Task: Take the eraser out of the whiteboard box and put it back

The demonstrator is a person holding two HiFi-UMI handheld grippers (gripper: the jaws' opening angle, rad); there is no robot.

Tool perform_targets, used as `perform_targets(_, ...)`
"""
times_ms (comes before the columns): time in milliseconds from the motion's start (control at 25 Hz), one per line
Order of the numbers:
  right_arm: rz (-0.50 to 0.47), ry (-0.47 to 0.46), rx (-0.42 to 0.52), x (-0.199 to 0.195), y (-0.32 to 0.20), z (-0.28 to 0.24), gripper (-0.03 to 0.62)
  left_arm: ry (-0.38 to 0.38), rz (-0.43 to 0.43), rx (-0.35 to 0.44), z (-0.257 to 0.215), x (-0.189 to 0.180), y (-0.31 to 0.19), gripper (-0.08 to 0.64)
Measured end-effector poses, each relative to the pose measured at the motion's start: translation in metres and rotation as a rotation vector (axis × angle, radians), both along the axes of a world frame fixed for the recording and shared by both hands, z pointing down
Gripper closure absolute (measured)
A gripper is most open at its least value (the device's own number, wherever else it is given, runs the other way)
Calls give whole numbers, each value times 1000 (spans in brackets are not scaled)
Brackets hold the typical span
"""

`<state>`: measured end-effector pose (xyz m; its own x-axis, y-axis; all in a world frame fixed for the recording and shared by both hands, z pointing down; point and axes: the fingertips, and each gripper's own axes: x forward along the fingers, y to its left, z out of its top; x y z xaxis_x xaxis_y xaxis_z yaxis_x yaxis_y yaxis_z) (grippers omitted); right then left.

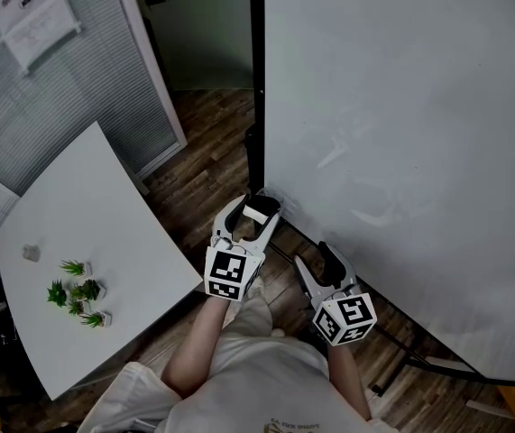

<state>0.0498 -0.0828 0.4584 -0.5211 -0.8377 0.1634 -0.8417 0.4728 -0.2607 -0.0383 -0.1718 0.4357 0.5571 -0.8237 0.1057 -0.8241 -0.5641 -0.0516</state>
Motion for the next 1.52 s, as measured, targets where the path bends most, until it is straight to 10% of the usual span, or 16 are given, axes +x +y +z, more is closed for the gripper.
perform_targets(1520,3,-18,70,0,18,-23,344,34,-35,103,-52,-24,56,293)
